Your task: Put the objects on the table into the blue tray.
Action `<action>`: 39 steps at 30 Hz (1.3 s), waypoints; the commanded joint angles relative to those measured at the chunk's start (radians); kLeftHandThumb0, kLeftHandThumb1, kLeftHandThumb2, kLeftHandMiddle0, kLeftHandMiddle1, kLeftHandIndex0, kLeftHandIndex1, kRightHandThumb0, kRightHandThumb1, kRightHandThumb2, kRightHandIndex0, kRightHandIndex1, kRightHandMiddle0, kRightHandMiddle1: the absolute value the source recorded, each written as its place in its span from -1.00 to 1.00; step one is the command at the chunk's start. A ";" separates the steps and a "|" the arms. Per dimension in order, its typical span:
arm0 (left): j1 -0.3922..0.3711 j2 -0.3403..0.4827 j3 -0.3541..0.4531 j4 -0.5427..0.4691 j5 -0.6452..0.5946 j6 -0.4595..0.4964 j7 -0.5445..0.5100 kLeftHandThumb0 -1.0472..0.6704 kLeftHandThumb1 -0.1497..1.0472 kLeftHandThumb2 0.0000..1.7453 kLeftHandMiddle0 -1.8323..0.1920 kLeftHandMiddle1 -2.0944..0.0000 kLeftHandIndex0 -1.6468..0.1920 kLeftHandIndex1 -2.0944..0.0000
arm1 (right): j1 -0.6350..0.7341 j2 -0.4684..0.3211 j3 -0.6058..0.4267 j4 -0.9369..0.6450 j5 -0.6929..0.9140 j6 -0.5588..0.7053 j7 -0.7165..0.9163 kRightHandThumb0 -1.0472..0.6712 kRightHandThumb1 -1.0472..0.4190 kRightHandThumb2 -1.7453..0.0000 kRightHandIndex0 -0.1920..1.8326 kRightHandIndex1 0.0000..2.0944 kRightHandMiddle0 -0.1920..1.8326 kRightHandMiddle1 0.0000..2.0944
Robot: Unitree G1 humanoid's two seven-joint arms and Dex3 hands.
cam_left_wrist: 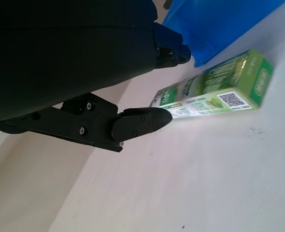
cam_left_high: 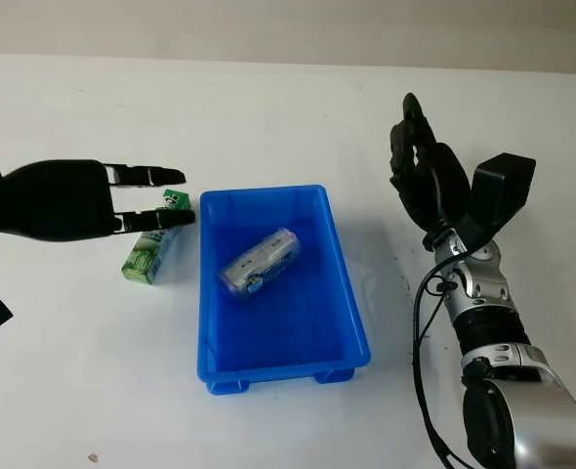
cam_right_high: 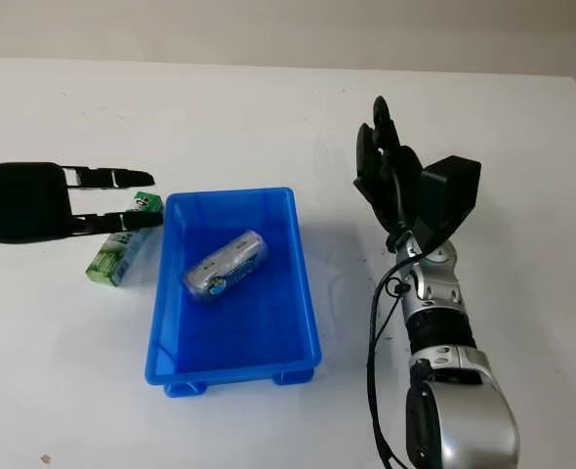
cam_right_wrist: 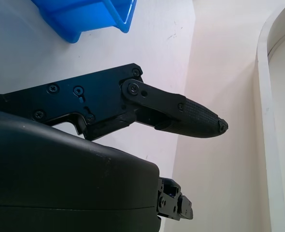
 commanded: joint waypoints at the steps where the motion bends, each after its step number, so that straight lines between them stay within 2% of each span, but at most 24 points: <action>1: -0.027 -0.008 -0.032 0.022 0.006 -0.008 0.018 -0.03 1.00 -0.47 0.61 0.90 0.65 0.86 | 0.006 -0.004 -0.004 -0.027 0.007 0.001 -0.003 -0.56 -1.00 0.21 -1.00 -1.00 -1.00 -1.00; 6: -0.037 -0.015 -0.081 0.027 0.020 0.010 0.042 0.02 1.00 -0.67 0.55 0.87 0.61 0.80 | 0.009 -0.005 -0.004 -0.030 0.008 -0.002 -0.004 -0.56 -1.00 0.21 -1.00 -1.00 -1.00 -1.00; 12: -0.033 -0.028 -0.116 0.048 0.019 0.026 0.080 0.03 1.00 -0.72 0.49 0.80 0.59 0.65 | 0.010 -0.006 -0.002 -0.034 0.008 0.000 -0.005 -0.56 -1.00 0.22 -1.00 -1.00 -1.00 -1.00; 14: -0.032 -0.033 -0.127 0.058 0.020 0.029 0.090 0.03 1.00 -0.75 0.54 0.65 0.71 0.41 | 0.011 -0.005 -0.002 -0.036 0.008 0.002 -0.009 -0.55 -1.00 0.22 -1.00 -1.00 -1.00 -1.00; 15: -0.030 -0.037 -0.132 0.066 0.020 0.034 0.100 0.04 1.00 -0.78 0.60 0.45 0.77 0.24 | 0.010 -0.006 -0.002 -0.035 0.008 0.004 -0.008 -0.54 -1.00 0.21 -1.00 -1.00 -1.00 -1.00; 18: -0.017 -0.047 -0.136 0.088 0.007 0.050 0.087 0.01 0.99 -0.84 0.70 0.11 0.81 0.00 | 0.011 -0.008 -0.002 -0.034 0.008 0.004 -0.008 -0.54 -1.00 0.21 -1.00 -1.00 -1.00 -1.00; 19: -0.014 -0.050 -0.136 0.094 0.002 0.051 0.080 0.01 0.98 -0.86 0.69 0.06 0.78 -0.04 | 0.011 -0.008 -0.003 -0.033 0.008 0.004 -0.008 -0.54 -1.00 0.21 -1.00 -1.00 -1.00 -1.00; 23: -0.010 -0.065 -0.148 0.118 -0.013 0.063 0.036 -0.04 0.95 -0.92 0.66 -0.05 0.68 -0.14 | 0.012 -0.009 -0.004 -0.035 0.011 0.002 -0.005 -0.53 -1.00 0.21 -1.00 -1.00 -1.00 -1.00; 27: 0.000 -0.089 -0.161 0.142 -0.019 0.112 0.023 -0.07 0.90 -0.94 0.52 -0.08 0.54 -0.24 | 0.014 -0.010 -0.004 -0.041 0.012 0.003 -0.006 -0.53 -1.00 0.20 -1.00 -1.00 -1.00 -1.00; 29: 0.004 -0.107 -0.161 0.154 -0.040 0.098 -0.007 -0.06 0.88 -0.94 0.53 -0.11 0.53 -0.27 | 0.013 -0.009 -0.004 -0.039 0.013 0.000 -0.004 -0.53 -1.00 0.20 -1.00 -1.00 -1.00 -1.00; 33: 0.011 -0.154 -0.187 0.180 -0.051 0.104 0.034 -0.02 0.91 -0.93 0.57 -0.45 0.51 -0.38 | 0.016 -0.006 -0.006 -0.054 0.017 0.005 -0.008 -0.52 -1.00 0.20 -1.00 -1.00 -1.00 -1.00; 35: 0.006 -0.173 -0.205 0.193 -0.045 0.109 0.042 -0.02 0.95 -0.93 0.58 -0.56 0.54 -0.44 | 0.019 -0.006 -0.005 -0.066 0.018 0.013 -0.010 -0.51 -1.00 0.19 -1.00 -1.00 -1.00 -1.00; 39: 0.008 -0.205 -0.233 0.216 -0.043 0.135 0.048 -0.03 0.94 -0.94 0.59 -0.53 0.55 -0.46 | 0.027 -0.007 -0.005 -0.088 0.022 0.024 -0.012 -0.51 -1.00 0.18 -1.00 -1.00 -1.00 -1.00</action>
